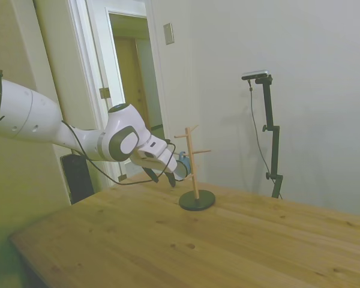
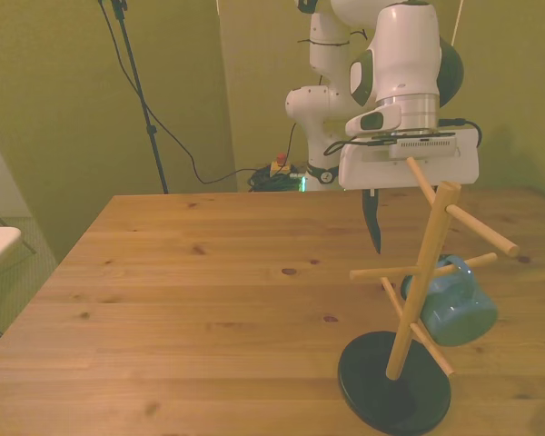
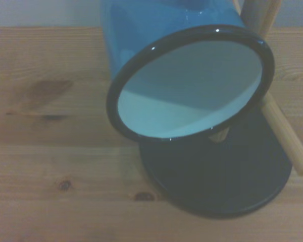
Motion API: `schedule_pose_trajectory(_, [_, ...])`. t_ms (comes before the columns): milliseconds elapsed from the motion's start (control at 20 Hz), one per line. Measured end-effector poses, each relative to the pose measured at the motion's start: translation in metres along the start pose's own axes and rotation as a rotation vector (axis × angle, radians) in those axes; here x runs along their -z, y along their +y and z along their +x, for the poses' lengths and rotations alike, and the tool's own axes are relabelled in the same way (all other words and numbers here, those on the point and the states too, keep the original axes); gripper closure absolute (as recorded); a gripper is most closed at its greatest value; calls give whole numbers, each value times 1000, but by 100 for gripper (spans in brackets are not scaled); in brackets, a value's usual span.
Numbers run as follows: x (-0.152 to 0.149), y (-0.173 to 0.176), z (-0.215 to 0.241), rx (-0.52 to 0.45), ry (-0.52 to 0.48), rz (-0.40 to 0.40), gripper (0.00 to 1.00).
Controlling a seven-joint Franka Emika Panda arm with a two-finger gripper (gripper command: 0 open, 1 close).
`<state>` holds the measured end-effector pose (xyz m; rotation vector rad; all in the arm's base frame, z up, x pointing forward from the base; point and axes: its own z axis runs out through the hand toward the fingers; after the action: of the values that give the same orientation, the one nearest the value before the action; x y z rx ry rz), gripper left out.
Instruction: Unload the mug
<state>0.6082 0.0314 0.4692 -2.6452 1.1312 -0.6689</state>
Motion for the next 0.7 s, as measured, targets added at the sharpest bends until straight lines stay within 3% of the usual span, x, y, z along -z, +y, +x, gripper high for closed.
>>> schedule_pose_trajectory(400, [-20,-48,-16,63,71,127,0])
schedule_pose_trajectory(700, [-28,-56,-10,49,160,127,0])
